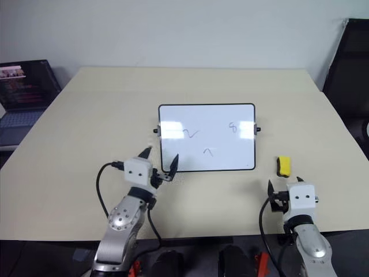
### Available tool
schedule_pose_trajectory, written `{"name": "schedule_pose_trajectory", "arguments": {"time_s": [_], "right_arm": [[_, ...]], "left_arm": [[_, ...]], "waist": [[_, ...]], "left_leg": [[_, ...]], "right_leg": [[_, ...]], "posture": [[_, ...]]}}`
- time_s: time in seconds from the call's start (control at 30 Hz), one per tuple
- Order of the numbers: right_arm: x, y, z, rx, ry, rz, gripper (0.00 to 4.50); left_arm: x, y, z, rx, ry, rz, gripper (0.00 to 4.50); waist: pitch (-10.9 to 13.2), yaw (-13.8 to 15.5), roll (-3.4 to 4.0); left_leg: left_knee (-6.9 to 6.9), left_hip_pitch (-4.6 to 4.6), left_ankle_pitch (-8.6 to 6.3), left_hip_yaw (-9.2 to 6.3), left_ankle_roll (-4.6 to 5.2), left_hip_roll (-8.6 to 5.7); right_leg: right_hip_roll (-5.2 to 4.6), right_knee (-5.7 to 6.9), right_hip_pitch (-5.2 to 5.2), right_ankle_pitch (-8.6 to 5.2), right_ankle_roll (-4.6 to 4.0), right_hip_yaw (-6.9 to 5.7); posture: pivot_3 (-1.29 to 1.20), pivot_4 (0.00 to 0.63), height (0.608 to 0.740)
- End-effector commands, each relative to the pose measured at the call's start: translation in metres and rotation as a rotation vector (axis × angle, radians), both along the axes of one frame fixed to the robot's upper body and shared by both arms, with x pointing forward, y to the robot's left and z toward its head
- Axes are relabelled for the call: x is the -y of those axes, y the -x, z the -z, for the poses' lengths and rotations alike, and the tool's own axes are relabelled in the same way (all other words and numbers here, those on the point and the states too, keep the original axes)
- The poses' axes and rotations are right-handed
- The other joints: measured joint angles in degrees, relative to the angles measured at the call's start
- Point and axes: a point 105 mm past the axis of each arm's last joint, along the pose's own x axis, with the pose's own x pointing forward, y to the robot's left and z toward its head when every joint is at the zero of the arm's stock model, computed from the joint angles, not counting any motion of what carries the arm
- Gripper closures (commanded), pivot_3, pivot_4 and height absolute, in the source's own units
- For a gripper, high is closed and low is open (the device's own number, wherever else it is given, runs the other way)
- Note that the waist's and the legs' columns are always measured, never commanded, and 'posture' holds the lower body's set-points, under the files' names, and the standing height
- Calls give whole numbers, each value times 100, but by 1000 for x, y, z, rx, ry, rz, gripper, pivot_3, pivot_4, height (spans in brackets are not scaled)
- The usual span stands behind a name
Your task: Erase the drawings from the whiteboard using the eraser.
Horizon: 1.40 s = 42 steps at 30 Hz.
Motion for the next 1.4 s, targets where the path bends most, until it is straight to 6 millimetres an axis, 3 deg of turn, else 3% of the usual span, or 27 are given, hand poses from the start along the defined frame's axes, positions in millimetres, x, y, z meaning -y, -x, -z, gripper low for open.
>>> {"name": "schedule_pose_trajectory", "arguments": {"time_s": [0.03,0.27,0.57,0.93,1.4], "right_arm": [[12,-3,-18,49,15,37,23],[29,-16,-24,-3,-115,104,23],[33,-49,-17,-131,-304,115,23],[27,-73,-10,-194,-411,128,23],[36,-76,-11,-186,-427,158,196]], "left_arm": [[32,0,-30,78,18,245,0],[79,3,-40,10,-26,666,0],[94,1,-25,-40,-204,897,0],[102,8,-14,-44,-246,919,0],[99,6,-13,-41,-255,892,0]], "waist": [[0,2,0],[0,-9,0],[0,-17,2],[0,-22,3],[0,-19,4]], "left_leg": [[2,-1,0,-1,0,-2],[4,-3,0,1,0,-6],[3,1,1,-1,2,-4],[2,-4,0,0,4,-4],[2,-4,0,-1,4,-3]], "right_leg": [[7,2,0,0,0,-2],[16,3,2,4,11,2],[23,12,3,1,7,4],[23,13,-1,-1,10,8],[24,13,-1,-2,9,6]], "posture": [[0,150,740],[0,150,740],[0,150,740],[0,150,740],[0,150,740]]}}
